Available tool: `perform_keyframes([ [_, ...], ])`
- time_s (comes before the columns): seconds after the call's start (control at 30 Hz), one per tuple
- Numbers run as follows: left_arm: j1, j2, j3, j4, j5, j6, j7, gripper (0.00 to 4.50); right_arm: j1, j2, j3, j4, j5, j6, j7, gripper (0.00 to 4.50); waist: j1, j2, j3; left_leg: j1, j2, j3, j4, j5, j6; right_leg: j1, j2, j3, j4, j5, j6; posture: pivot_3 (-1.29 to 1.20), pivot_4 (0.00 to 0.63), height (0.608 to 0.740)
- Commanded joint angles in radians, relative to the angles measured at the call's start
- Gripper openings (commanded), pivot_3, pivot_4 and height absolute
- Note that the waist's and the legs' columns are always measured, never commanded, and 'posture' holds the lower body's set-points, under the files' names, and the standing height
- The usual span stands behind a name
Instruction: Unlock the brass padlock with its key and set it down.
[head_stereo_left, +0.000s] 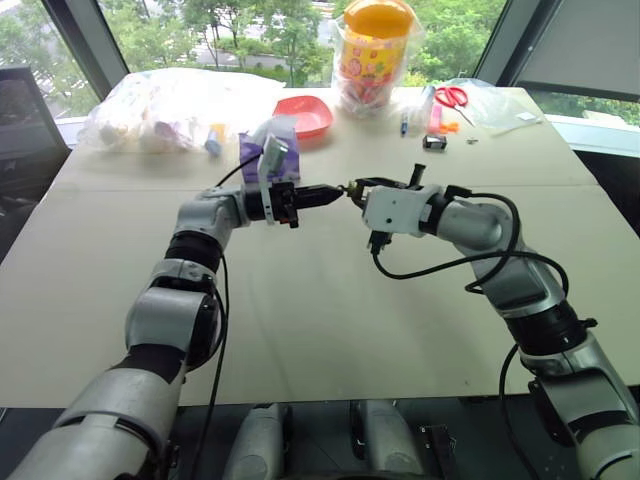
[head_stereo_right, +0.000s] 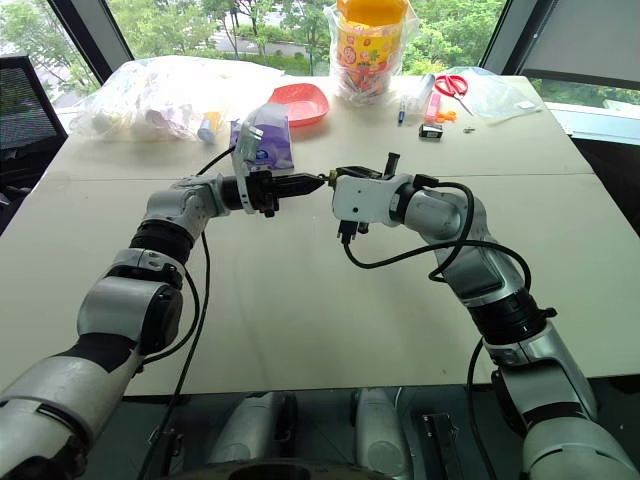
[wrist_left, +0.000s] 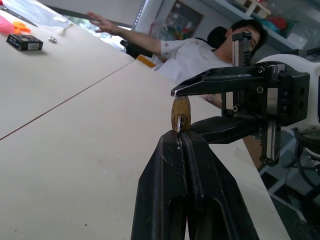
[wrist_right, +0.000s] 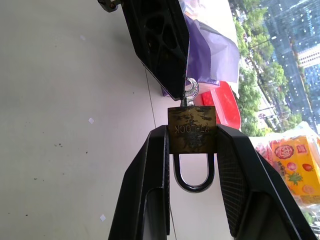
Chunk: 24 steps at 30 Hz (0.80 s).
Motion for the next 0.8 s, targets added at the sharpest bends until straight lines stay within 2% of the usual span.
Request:
perform_keyframes([
  [0.03,-0.039,-0.011,0.021,-0.003,0.016,-0.054,0.03,0.03,-0.008,0.009,-0.014,-0.079,0.009,-0.006,0.008,0.71,0.0,0.0,0.0,0.0,0.0,0.0,0.0,0.0,0.0,0.0,0.0,0.0,0.0,0.0,0.0,0.0,0.15,0.74],
  [0.4,-0.033,-0.045,-0.019,0.001,0.139,-0.331,0.082,0.03,0.013,0.011,-0.012,-0.102,0.021,0.015,0.04,0.71,0.001,0.0,0.0,0.0,0.0,0.0,0.0,0.0,0.0,0.0,0.0,0.0,0.0,0.0,0.0,0.0,0.15,0.74],
  [0.8,-0.024,-0.035,-0.12,0.022,0.336,-0.75,0.148,0.03,0.028,0.017,-0.017,-0.109,0.024,0.029,0.063,0.71,0.002,0.0,0.0,0.0,0.0,0.0,0.0,0.0,0.0,0.0,0.0,0.0,0.0,0.0,0.0,0.0,0.15,0.74],
])
